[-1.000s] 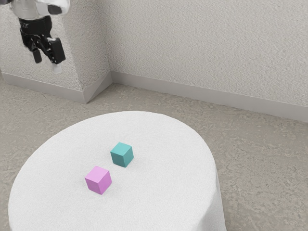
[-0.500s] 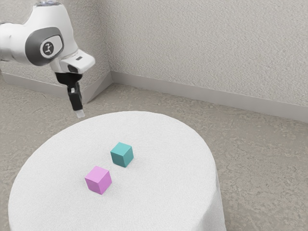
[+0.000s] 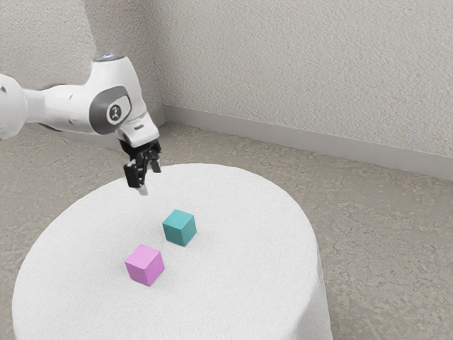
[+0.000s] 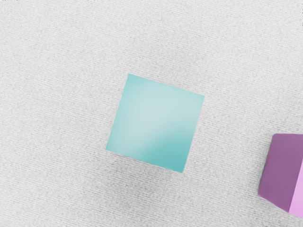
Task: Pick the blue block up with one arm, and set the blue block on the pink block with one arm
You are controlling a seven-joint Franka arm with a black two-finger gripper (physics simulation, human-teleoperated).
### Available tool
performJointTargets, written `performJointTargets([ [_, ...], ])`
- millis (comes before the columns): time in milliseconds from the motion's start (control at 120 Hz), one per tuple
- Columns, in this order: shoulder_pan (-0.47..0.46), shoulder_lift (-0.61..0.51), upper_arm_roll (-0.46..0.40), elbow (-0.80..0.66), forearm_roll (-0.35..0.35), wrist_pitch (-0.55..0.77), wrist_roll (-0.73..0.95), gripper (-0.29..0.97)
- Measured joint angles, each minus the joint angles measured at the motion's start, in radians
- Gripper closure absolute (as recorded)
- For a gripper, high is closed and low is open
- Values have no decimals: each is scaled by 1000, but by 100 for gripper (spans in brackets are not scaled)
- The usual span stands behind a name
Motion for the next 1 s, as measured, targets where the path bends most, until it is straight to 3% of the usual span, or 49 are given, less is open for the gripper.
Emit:
performJointTargets([
  [433,-6,140,-13,15,-36,36,214,0],
  [1000,-12,256,-42,55,-78,105,327,0],
])
